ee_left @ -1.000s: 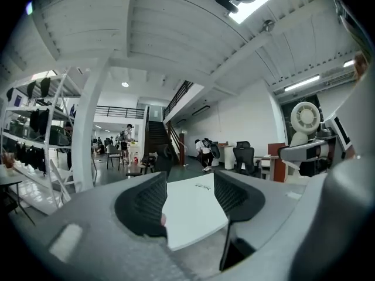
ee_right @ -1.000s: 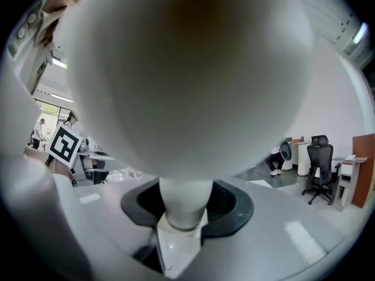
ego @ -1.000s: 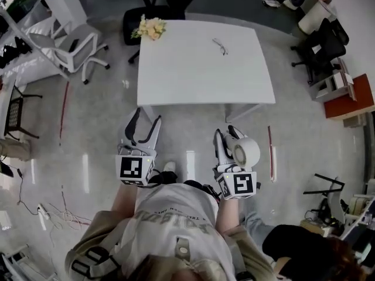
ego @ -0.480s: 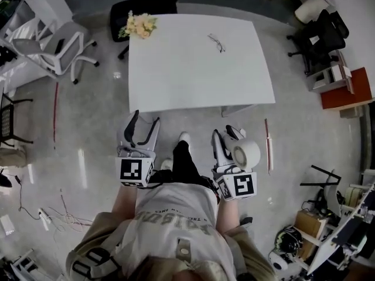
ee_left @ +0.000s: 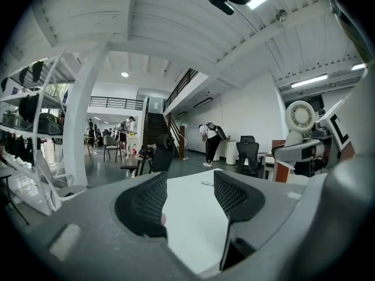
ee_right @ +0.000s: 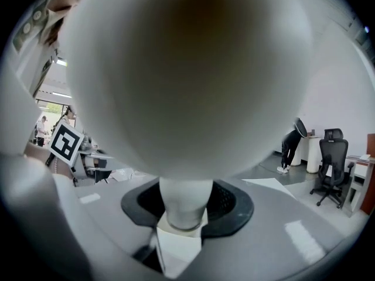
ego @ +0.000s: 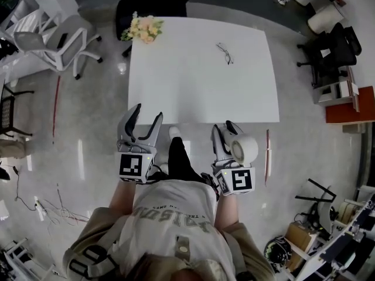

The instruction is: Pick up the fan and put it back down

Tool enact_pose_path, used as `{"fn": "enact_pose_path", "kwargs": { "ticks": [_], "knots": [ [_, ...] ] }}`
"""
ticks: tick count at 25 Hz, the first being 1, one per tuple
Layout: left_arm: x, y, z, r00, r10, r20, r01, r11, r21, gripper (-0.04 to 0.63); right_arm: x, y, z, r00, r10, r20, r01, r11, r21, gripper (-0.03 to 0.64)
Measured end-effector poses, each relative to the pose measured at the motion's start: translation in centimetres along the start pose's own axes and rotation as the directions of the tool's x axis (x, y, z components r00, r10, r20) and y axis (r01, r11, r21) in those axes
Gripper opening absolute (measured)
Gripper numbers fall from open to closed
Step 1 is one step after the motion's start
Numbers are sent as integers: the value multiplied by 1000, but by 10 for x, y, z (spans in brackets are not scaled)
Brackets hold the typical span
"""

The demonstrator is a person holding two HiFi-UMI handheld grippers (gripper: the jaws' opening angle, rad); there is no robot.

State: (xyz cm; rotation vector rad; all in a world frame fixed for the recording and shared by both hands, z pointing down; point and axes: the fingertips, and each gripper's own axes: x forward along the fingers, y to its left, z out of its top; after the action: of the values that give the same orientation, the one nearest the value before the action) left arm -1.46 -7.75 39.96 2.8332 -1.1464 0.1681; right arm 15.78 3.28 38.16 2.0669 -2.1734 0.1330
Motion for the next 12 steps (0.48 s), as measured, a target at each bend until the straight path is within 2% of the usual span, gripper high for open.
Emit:
{"fn": "enact_pose_path", "kwargs": {
  "ticks": [8,12],
  "knots": [
    [79,7,14,1000,-11,-11,12,1000,22,259,85,-48,-7,997,66,-31,-66,998,-5,149],
    [105,15,6,999,-4,-50,5,1000,13,259,129,-62,-12,992,119,-41,-121,992,-34,149]
  ]
}}
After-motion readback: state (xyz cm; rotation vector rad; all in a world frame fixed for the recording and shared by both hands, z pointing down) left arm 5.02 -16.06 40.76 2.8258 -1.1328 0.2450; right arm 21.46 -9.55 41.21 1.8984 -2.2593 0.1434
